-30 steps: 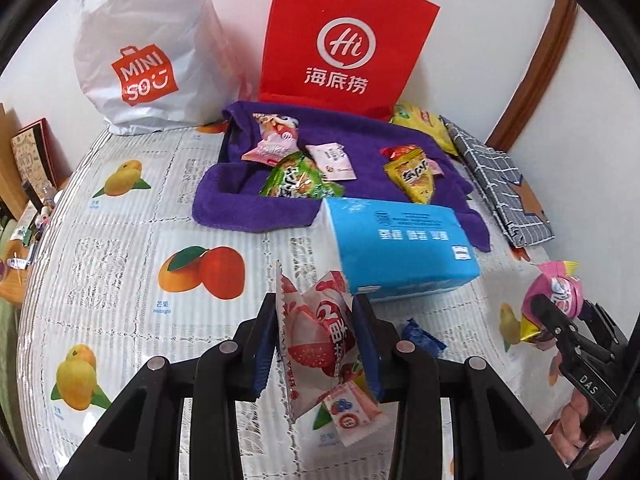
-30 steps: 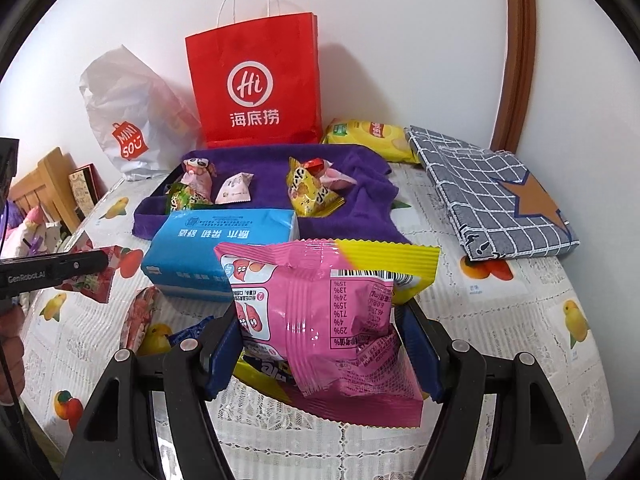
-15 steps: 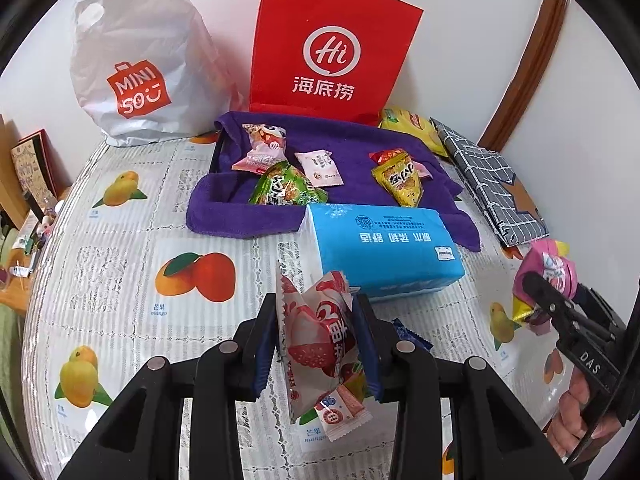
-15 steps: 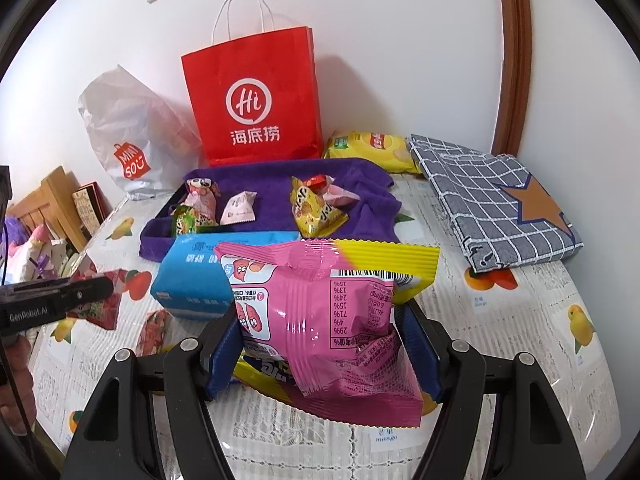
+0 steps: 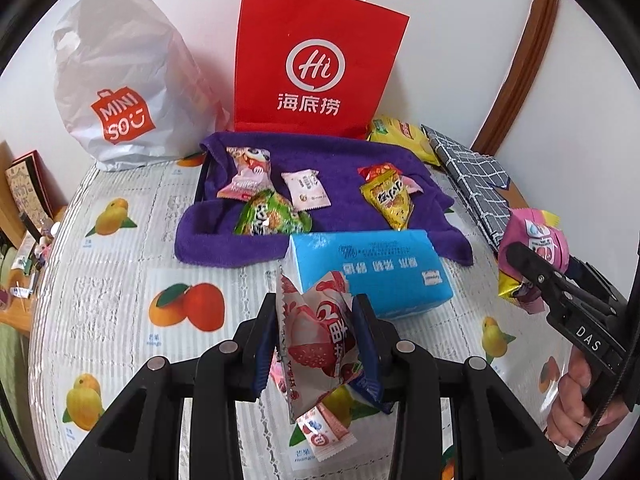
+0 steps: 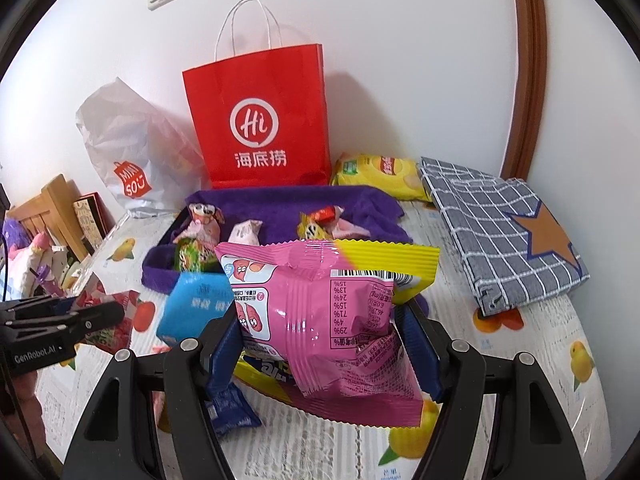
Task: Organize snacks
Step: 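Carry the strawberry packet with the left tool while right tool carries the pink bag over the towel, then open the left tool over the towel while right tool drops the pink bag onto the towel, then withdraw both tools from the towel back toward the tissue box, then grasp the blue snack packet with the right tool while left tool grasps the Toy Story stick packet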
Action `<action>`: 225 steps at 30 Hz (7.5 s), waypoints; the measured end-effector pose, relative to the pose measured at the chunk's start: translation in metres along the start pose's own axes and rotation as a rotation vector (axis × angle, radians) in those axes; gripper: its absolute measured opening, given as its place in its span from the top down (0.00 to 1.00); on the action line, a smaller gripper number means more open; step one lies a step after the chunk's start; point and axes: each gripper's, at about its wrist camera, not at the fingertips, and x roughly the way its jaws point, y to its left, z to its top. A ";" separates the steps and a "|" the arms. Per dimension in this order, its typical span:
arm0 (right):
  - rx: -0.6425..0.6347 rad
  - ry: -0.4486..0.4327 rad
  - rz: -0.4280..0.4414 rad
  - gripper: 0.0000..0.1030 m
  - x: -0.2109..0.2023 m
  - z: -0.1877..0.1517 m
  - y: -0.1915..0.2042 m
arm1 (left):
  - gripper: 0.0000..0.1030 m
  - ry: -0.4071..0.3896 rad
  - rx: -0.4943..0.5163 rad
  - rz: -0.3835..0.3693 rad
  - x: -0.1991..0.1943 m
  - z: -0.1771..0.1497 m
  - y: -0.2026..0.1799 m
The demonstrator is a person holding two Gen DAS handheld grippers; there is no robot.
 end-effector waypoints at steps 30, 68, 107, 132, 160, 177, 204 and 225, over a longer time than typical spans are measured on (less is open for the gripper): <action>-0.046 0.062 0.062 0.30 0.088 0.092 0.041 | 0.66 -0.027 -0.084 0.055 0.022 0.098 0.041; -0.176 0.241 0.102 0.30 0.201 0.084 0.062 | 0.66 0.163 -0.179 0.052 0.147 0.138 0.072; -0.225 0.411 0.163 0.28 0.221 0.065 0.078 | 0.66 0.178 -0.157 0.030 0.152 0.136 0.069; -0.096 0.217 0.124 0.20 0.088 0.052 0.036 | 0.40 0.061 -0.065 -0.061 0.082 0.143 0.029; -0.214 0.321 0.298 0.28 0.074 -0.091 0.079 | 0.34 -0.029 -0.043 0.085 -0.012 0.055 0.067; -0.328 0.273 0.216 0.47 0.077 -0.112 0.083 | 0.34 0.050 -0.076 0.079 0.003 -0.019 0.072; -0.260 0.200 0.187 0.53 0.070 -0.119 0.077 | 0.49 0.188 -0.069 0.009 0.062 -0.052 0.032; -0.129 0.161 -0.069 0.54 0.067 -0.108 -0.004 | 0.78 0.141 0.073 0.099 0.065 -0.070 0.016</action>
